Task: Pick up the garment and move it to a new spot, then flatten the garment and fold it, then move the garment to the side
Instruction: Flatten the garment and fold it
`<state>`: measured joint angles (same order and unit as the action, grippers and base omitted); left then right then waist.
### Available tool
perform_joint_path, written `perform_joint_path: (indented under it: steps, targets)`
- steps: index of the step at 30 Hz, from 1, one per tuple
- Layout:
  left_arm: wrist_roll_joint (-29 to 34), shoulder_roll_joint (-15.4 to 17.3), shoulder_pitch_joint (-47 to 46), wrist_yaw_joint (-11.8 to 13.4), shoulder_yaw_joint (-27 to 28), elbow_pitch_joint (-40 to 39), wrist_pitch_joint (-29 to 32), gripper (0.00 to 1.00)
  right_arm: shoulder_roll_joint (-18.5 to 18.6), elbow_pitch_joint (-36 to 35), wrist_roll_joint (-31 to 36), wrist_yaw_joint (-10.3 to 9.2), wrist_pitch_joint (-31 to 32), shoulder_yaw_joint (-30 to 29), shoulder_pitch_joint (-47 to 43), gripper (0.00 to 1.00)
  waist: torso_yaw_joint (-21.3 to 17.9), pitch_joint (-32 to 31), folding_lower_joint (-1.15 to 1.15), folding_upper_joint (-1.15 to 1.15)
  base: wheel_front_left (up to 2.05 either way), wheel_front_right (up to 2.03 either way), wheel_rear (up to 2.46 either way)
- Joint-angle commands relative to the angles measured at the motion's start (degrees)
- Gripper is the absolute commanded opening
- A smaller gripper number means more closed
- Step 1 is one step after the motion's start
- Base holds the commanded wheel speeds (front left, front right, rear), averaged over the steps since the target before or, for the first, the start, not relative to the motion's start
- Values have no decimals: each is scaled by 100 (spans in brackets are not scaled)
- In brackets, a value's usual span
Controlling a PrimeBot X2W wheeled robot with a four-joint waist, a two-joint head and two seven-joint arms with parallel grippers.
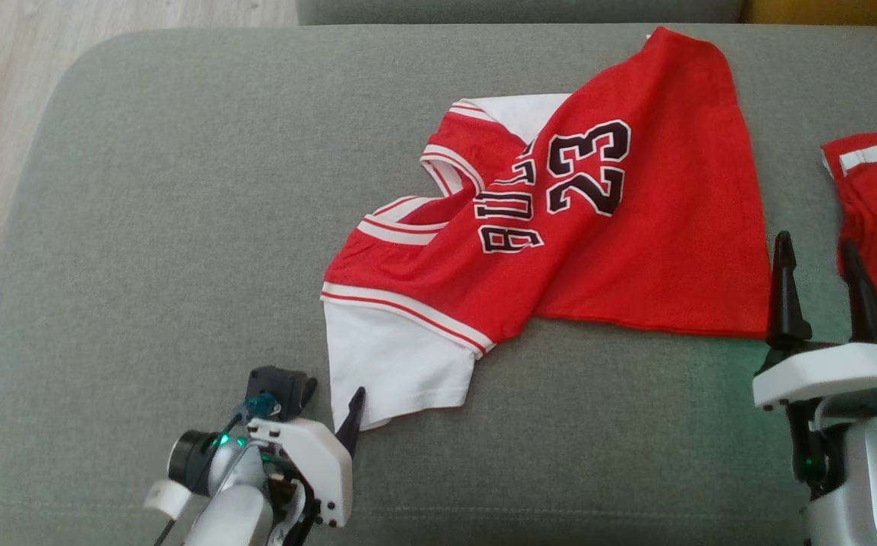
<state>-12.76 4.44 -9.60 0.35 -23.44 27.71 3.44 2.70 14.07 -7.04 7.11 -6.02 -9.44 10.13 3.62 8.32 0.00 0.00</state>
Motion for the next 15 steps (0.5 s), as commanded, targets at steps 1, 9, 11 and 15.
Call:
perform_joint_path:
  steps: [1,9,11,15]
  targets:
    - [-45,103,-89,35,170,-140,118,100,19,-219,-64,37,11,167,75,100,-40,1,0,0,0,0,0]
    - [-200,136,-78,-136,82,-161,503,46,19,-252,-56,37,46,128,62,100,-143,40,0,0,0,0,0]
    - [-259,128,-76,-209,54,-214,539,0,19,-249,-36,37,56,99,59,100,-158,51,0,0,0,0,0]
    - [-317,114,-93,-252,46,-380,385,0,19,-204,-9,37,63,37,43,100,-151,39,0,0,0,0,0]
